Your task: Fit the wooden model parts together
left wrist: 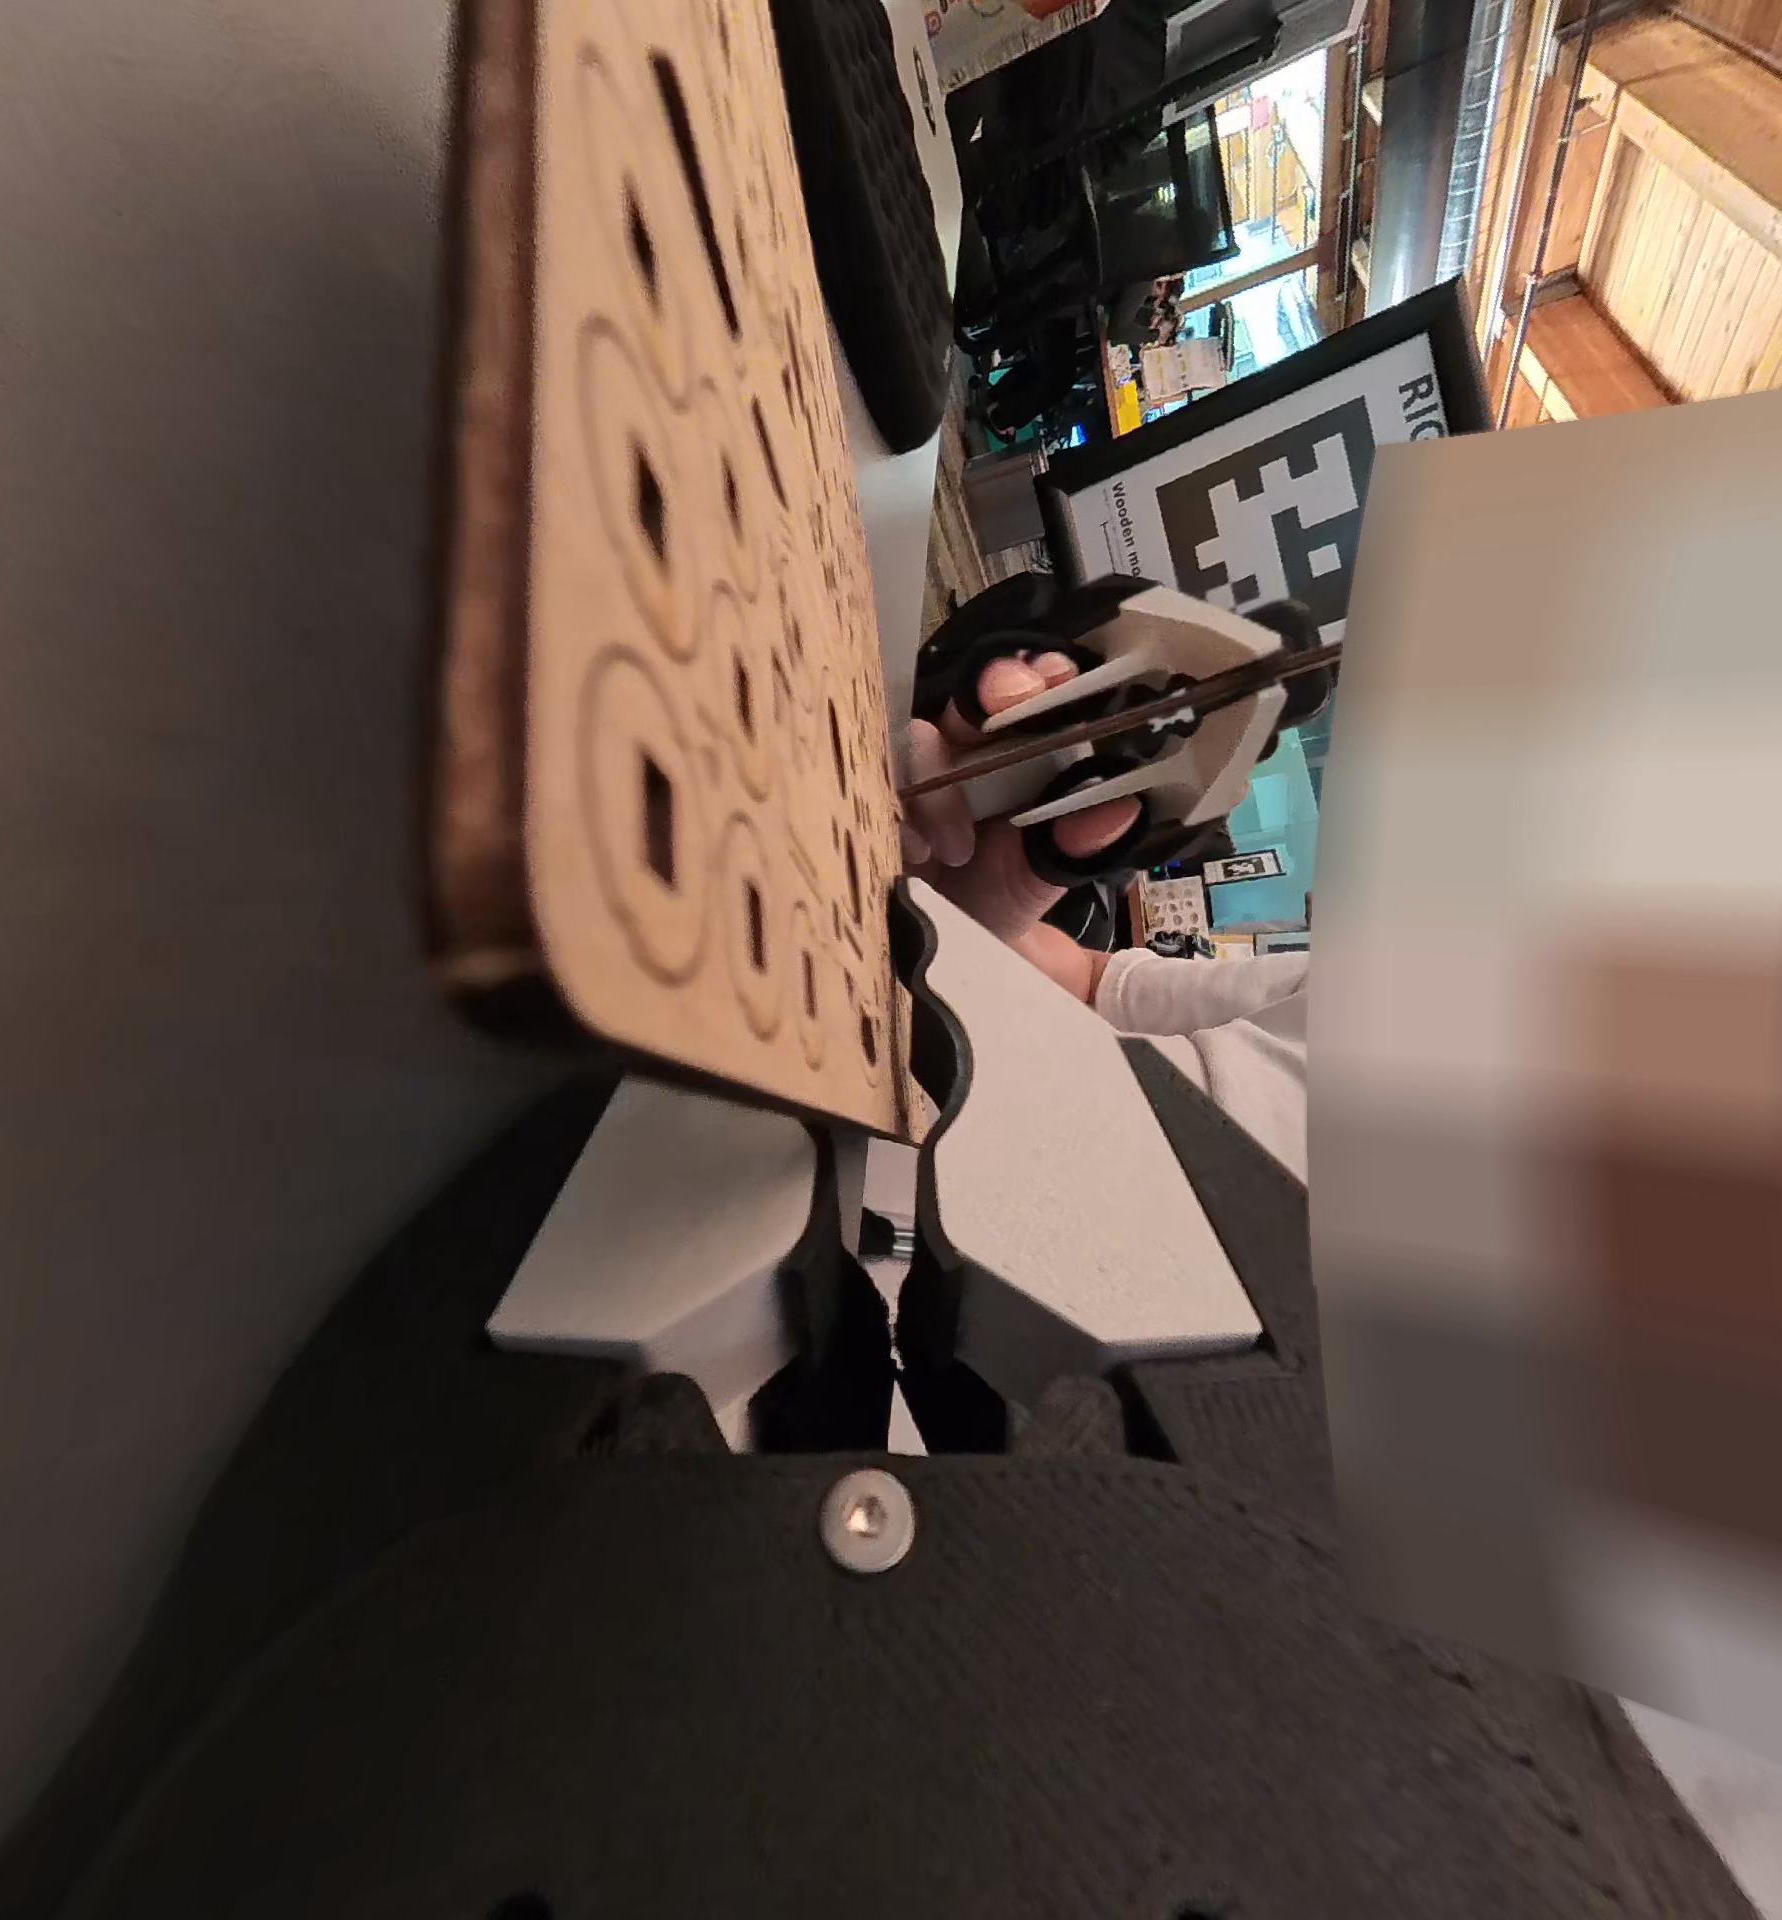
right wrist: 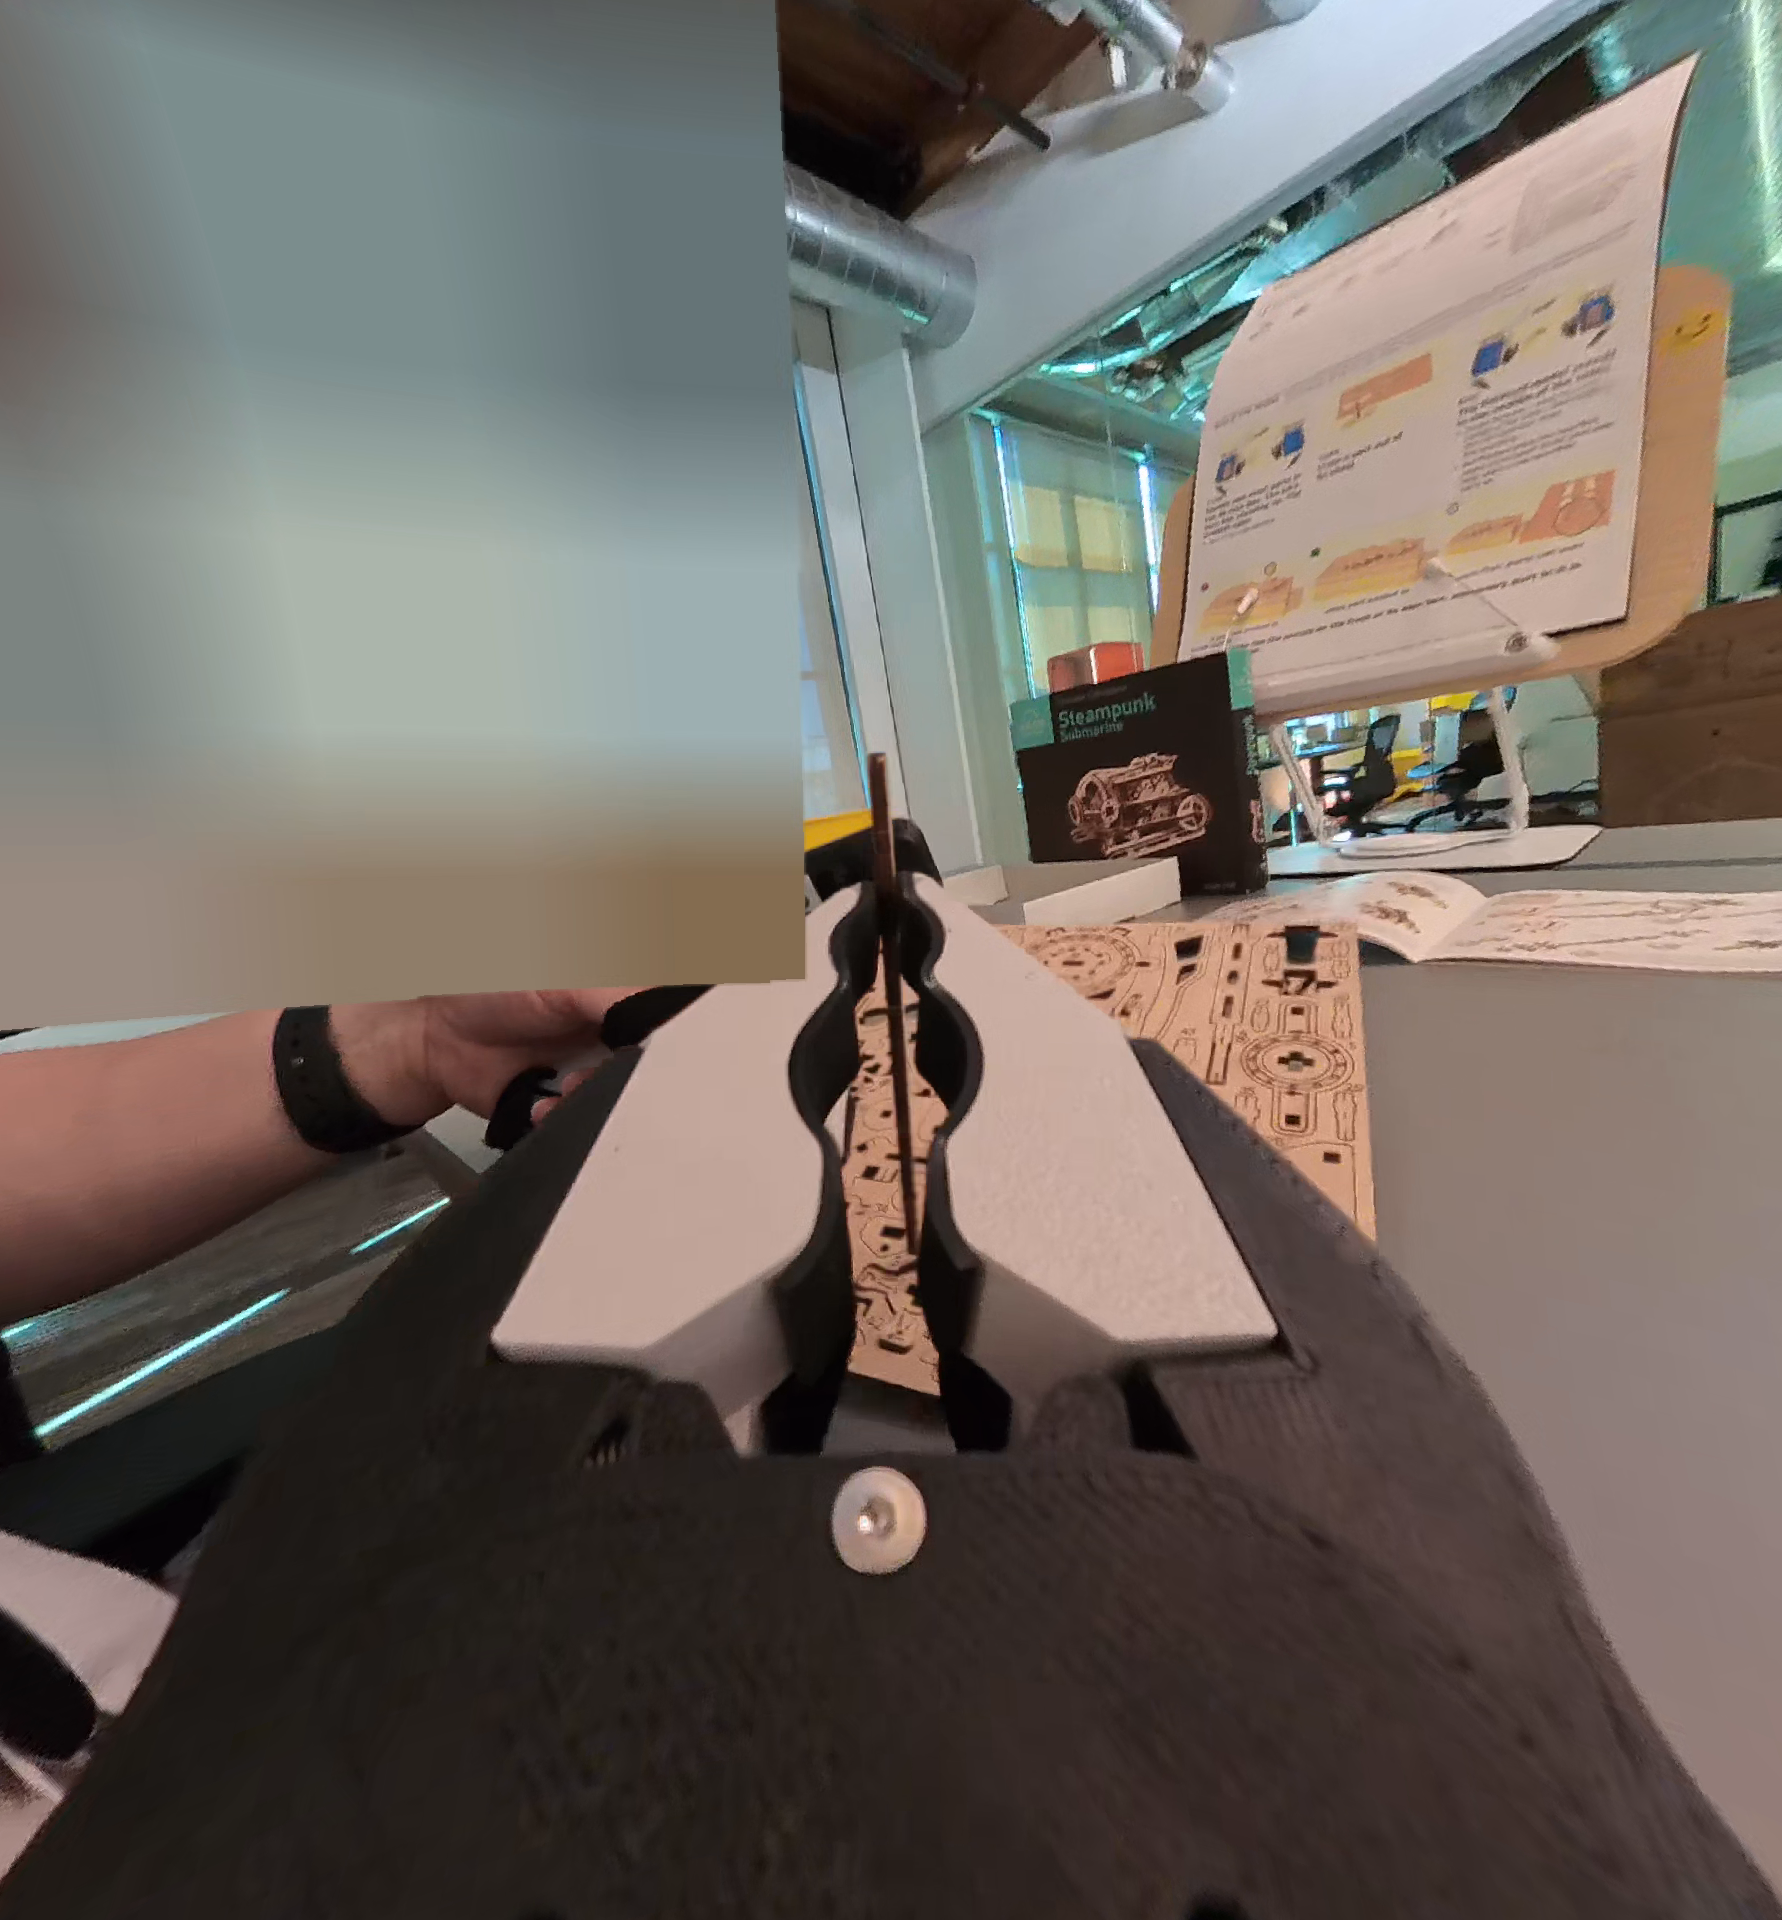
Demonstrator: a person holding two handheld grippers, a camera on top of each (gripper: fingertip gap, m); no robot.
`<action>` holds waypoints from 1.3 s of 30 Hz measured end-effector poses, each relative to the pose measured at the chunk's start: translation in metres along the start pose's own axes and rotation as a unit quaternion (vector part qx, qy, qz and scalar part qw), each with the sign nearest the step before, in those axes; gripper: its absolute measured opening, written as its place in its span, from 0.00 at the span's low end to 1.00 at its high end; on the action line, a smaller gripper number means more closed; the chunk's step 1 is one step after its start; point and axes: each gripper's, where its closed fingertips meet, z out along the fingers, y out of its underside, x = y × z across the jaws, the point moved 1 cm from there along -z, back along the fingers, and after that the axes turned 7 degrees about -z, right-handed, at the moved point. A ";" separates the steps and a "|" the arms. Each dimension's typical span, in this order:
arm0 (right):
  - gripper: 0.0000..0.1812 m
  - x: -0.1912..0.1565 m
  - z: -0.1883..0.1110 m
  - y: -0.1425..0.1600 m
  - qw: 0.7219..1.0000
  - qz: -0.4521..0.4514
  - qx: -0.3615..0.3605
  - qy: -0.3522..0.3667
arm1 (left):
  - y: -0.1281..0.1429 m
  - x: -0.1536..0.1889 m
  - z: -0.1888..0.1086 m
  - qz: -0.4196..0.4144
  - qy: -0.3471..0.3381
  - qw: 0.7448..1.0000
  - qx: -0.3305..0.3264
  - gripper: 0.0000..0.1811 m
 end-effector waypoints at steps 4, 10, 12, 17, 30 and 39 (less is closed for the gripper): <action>0.01 -0.005 0.001 -0.006 1.000 -0.012 0.000 -0.009 | -0.001 0.000 -0.001 -0.002 0.002 1.000 0.003 0.00; 0.01 -0.002 -0.001 0.002 1.000 -0.009 -0.021 -0.005 | -0.001 0.001 -0.001 -0.002 0.005 1.000 0.004 0.00; 0.01 -0.002 -0.001 0.003 1.000 0.008 -0.017 -0.009 | -0.001 0.001 -0.001 -0.002 0.005 1.000 0.003 0.00; 0.01 -0.001 -0.001 0.007 1.000 -0.010 -0.026 -0.007 | 0.000 -0.002 0.000 0.001 -0.008 1.000 0.001 0.00; 0.02 -0.017 0.001 0.012 0.996 -0.069 -0.031 -0.043 | 0.000 -0.004 0.000 0.004 -0.018 1.000 -0.001 0.00; 0.02 -0.017 0.002 0.014 0.996 -0.061 -0.043 -0.048 | 0.000 -0.004 0.000 0.005 -0.021 1.000 -0.001 0.00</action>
